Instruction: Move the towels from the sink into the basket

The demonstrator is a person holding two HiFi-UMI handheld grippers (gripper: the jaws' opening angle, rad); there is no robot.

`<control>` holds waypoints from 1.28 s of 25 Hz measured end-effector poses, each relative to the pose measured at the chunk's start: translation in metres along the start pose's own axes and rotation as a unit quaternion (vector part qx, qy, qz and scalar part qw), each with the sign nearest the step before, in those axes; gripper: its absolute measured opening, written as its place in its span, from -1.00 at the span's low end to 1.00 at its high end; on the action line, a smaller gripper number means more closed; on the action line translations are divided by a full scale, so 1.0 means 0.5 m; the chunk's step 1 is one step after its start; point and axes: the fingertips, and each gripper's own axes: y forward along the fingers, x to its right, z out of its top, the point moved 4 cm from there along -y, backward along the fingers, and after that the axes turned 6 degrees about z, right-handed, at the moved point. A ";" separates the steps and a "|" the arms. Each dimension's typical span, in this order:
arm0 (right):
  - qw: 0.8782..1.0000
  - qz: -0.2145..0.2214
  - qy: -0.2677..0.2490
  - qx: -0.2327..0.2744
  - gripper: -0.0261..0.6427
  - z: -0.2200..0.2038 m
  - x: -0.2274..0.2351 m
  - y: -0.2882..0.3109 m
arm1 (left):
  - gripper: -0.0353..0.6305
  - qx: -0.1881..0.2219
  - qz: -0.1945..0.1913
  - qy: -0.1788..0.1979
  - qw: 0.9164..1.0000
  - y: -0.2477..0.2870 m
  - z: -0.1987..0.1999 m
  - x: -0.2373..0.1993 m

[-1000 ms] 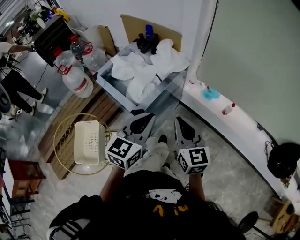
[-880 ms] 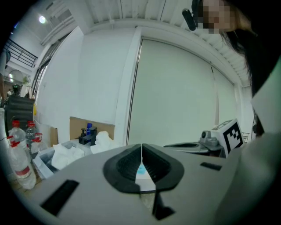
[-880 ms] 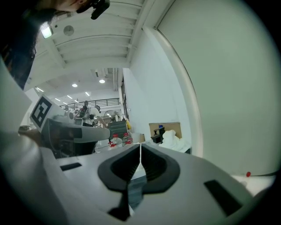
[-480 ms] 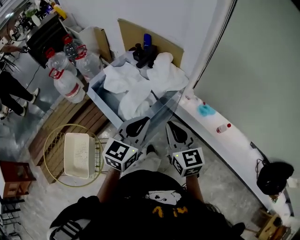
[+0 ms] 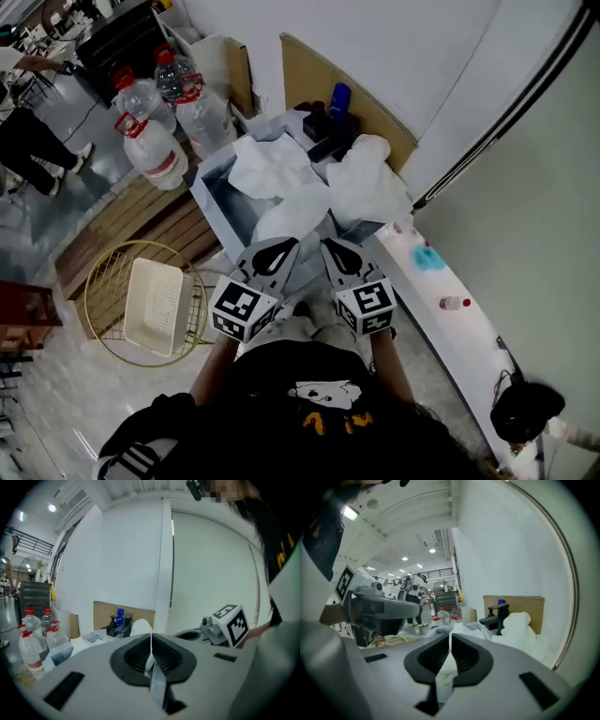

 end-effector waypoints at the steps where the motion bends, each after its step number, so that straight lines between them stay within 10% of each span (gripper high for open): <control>1: 1.000 0.021 -0.007 -0.009 -0.89 -0.005 0.003 0.021 | -0.86 -0.001 0.010 -0.006 1.000 -0.002 -0.002 -0.010; 6: 0.982 0.164 -0.054 -0.074 -0.30 -0.034 -0.002 0.131 | -0.86 -0.009 0.069 -0.034 0.997 -0.021 -0.022 -0.060; 12: 0.919 0.301 -0.172 -0.190 0.12 -0.109 -0.001 0.254 | -0.86 -0.004 0.159 -0.068 0.985 -0.055 -0.025 -0.109; 15: 0.871 0.354 -0.224 -0.257 0.20 -0.165 0.005 0.300 | -0.86 0.003 0.206 -0.082 0.975 -0.070 -0.018 -0.123; 21: 0.724 0.424 -0.388 -0.383 0.36 -0.297 0.020 0.360 | -0.86 -0.007 0.284 -0.099 0.954 -0.095 -0.026 -0.126; 24: 0.684 0.431 -0.430 -0.402 0.38 -0.341 0.016 0.395 | -0.86 -0.011 0.322 -0.112 0.940 -0.116 -0.035 -0.124; 28: 0.665 0.426 -0.455 -0.412 0.38 -0.388 0.009 0.431 | -0.86 -0.018 0.374 -0.125 0.919 -0.158 -0.047 -0.120; 32: 0.694 0.407 -0.456 -0.380 0.37 -0.406 0.012 0.456 | -0.86 -0.019 0.426 -0.147 0.892 -0.203 -0.064 -0.114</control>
